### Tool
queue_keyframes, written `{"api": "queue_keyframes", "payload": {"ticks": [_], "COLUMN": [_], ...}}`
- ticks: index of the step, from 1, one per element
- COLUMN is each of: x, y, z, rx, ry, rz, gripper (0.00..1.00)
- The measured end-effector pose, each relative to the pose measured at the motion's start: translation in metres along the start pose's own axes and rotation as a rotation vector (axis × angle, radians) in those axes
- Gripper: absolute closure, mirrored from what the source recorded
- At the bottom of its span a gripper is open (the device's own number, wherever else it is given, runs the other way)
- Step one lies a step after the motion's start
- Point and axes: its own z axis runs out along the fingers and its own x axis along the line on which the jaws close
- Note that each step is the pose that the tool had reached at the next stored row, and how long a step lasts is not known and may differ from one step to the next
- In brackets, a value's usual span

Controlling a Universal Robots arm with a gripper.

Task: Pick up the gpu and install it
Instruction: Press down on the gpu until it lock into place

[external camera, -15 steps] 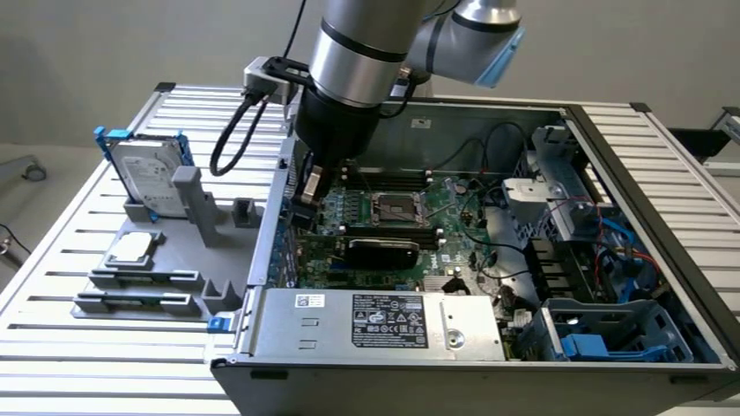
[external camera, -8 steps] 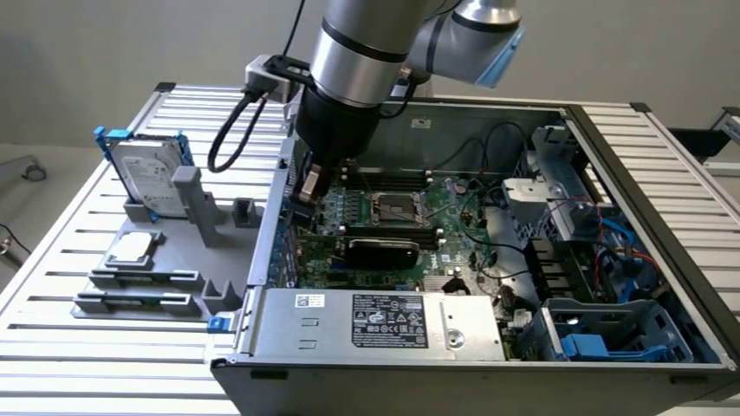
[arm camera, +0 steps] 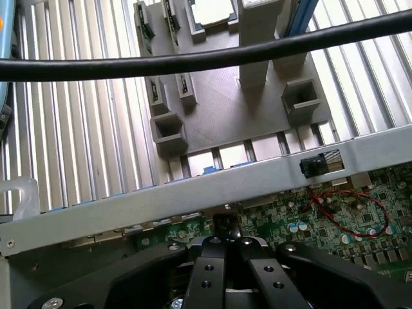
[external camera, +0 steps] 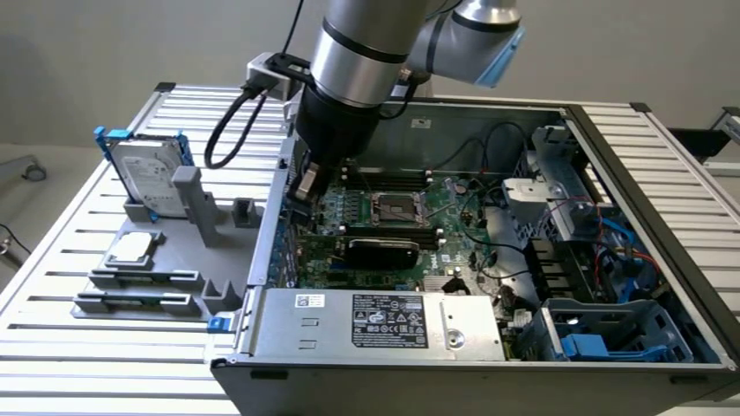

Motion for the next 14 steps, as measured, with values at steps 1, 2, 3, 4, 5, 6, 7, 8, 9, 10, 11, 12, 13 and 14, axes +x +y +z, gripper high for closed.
{"api": "queue_keyframes", "payload": {"ticks": [1, 2, 3, 4, 5, 6, 7, 8, 9, 10, 11, 12, 13, 14], "x": [0.0000, -0.0001, -0.0002, -0.0002, -0.0003, -0.0004, -0.0005, -0.0008, -0.0010, -0.0010, -0.0011, -0.0011, -0.0011, -0.0010], "y": [-0.0001, -0.0001, -0.0002, -0.0004, -0.0006, -0.0011, -0.0017, -0.0024, -0.0032, -0.0037, -0.0038, -0.0038, -0.0038, -0.0039], "z": [0.0000, 0.0000, 0.0000, -0.0001, -0.0001, -0.0002, -0.0004, -0.0006, -0.0008, -0.0011, -0.0013, -0.0013, -0.0013, -0.0012], "rx": [-0.0013, -0.0027, -0.0041, -0.0054, -0.0068, -0.0081, -0.0096, -0.0114, -0.0133, -0.0153, -0.0173, -0.0200, -0.0228, -0.0253], "ry": [-0.0017, -0.0036, -0.0053, -0.0066, -0.0076, -0.0081, -0.0079, -0.0074, -0.0065, -0.0052, -0.0040, -0.0022, -0.0001, 0.0021], "rz": [0.007, 0.014, 0.020, 0.026, 0.031, 0.035, 0.038, 0.040, 0.043, 0.045, 0.047, 0.047, 0.048, 0.048], "gripper": [0.89, 0.89, 0.89, 0.89, 0.89, 0.89, 0.89, 0.89, 0.89, 0.89, 0.89, 0.89, 0.89, 0.89]}}
